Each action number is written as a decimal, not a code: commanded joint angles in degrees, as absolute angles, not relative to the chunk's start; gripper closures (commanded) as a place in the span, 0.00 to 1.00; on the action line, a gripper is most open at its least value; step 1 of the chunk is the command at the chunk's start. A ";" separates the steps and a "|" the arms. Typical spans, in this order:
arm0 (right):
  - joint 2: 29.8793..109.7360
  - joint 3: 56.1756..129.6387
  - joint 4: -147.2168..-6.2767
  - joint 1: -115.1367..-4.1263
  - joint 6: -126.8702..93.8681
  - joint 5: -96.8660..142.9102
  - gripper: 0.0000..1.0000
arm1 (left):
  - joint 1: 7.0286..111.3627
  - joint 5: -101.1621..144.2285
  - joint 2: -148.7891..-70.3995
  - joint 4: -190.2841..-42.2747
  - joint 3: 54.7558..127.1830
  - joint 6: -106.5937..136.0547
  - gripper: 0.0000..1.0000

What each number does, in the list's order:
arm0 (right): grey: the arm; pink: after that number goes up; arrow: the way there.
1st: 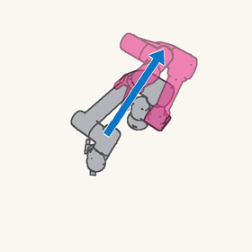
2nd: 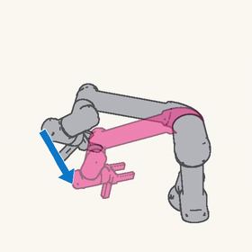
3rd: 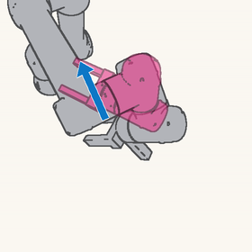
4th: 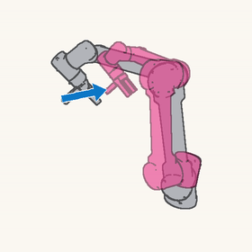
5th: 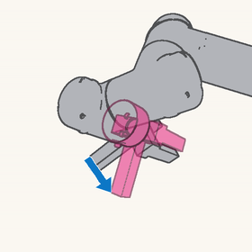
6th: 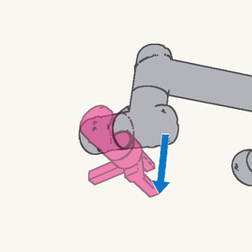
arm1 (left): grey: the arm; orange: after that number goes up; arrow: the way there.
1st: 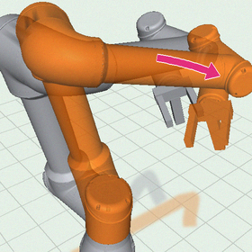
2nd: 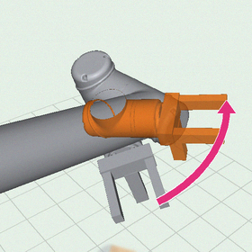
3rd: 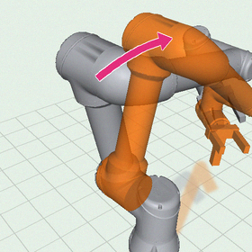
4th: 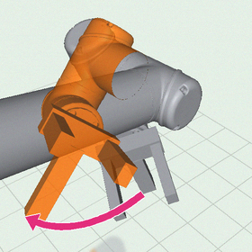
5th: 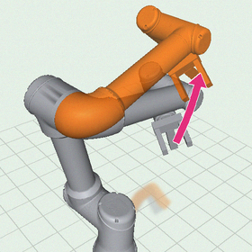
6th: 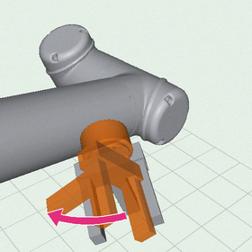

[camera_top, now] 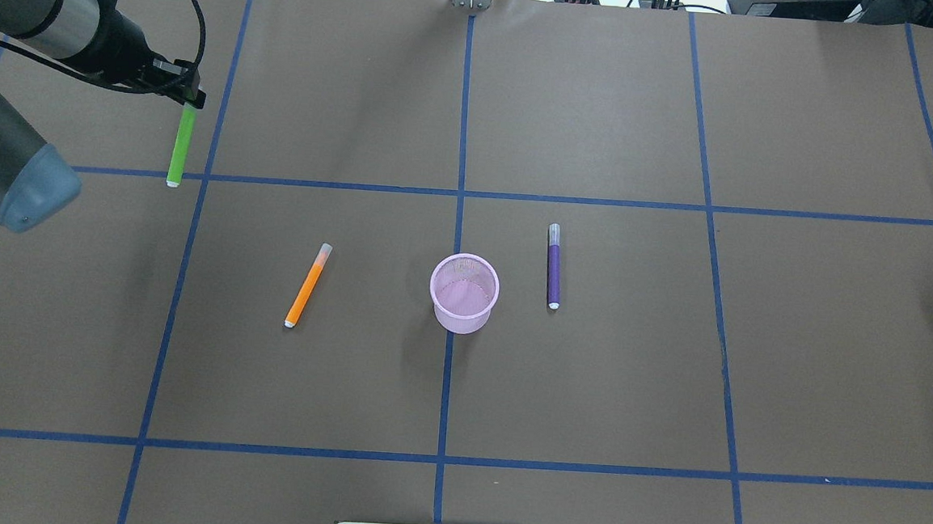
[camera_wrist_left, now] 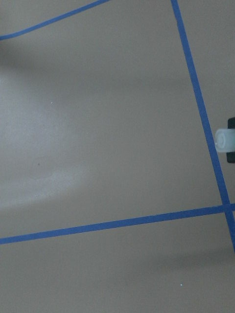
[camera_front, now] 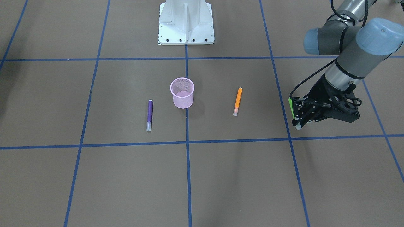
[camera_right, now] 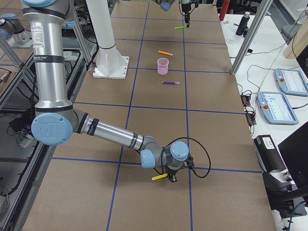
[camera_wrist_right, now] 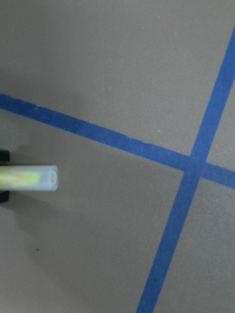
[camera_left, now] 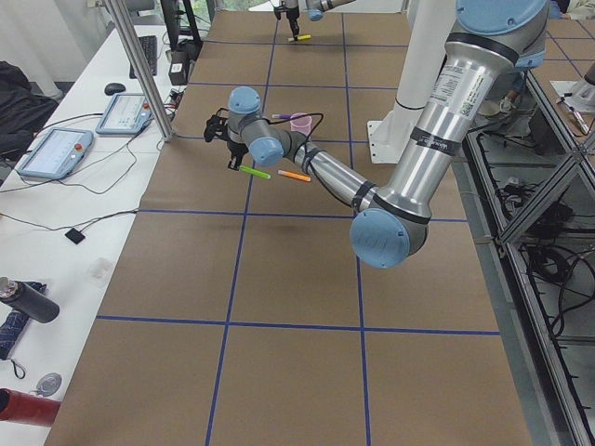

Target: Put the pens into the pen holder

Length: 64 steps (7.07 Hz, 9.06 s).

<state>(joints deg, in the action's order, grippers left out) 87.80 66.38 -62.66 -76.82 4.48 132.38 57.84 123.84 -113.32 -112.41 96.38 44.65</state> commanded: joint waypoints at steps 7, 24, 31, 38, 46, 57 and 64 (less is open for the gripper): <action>84.73 70.74 -62.75 -80.51 2.65 137.98 1.00 | 44.08 99.57 -123.39 -113.20 104.21 62.82 1.00; 79.28 92.15 -70.40 -84.38 -13.03 143.35 1.00 | 21.25 71.06 -126.30 -127.71 98.60 64.96 0.02; 78.93 100.72 -43.66 -69.31 -41.41 130.14 1.00 | 38.76 111.79 -119.99 -110.57 98.35 58.83 0.05; 74.71 100.99 -30.79 -53.37 -45.69 113.24 1.00 | 37.27 113.99 -121.20 -100.90 92.56 50.36 0.10; 73.66 101.69 -28.30 -46.24 -48.08 106.62 1.00 | 35.24 114.08 -122.70 -101.07 88.77 49.31 0.31; 69.97 101.16 -29.09 -40.17 -48.16 101.34 1.00 | 35.24 114.17 -122.17 -100.90 88.59 47.72 0.51; 69.70 100.99 -29.18 -39.73 -48.16 101.34 1.00 | 34.72 114.17 -122.08 -100.81 88.59 47.81 0.58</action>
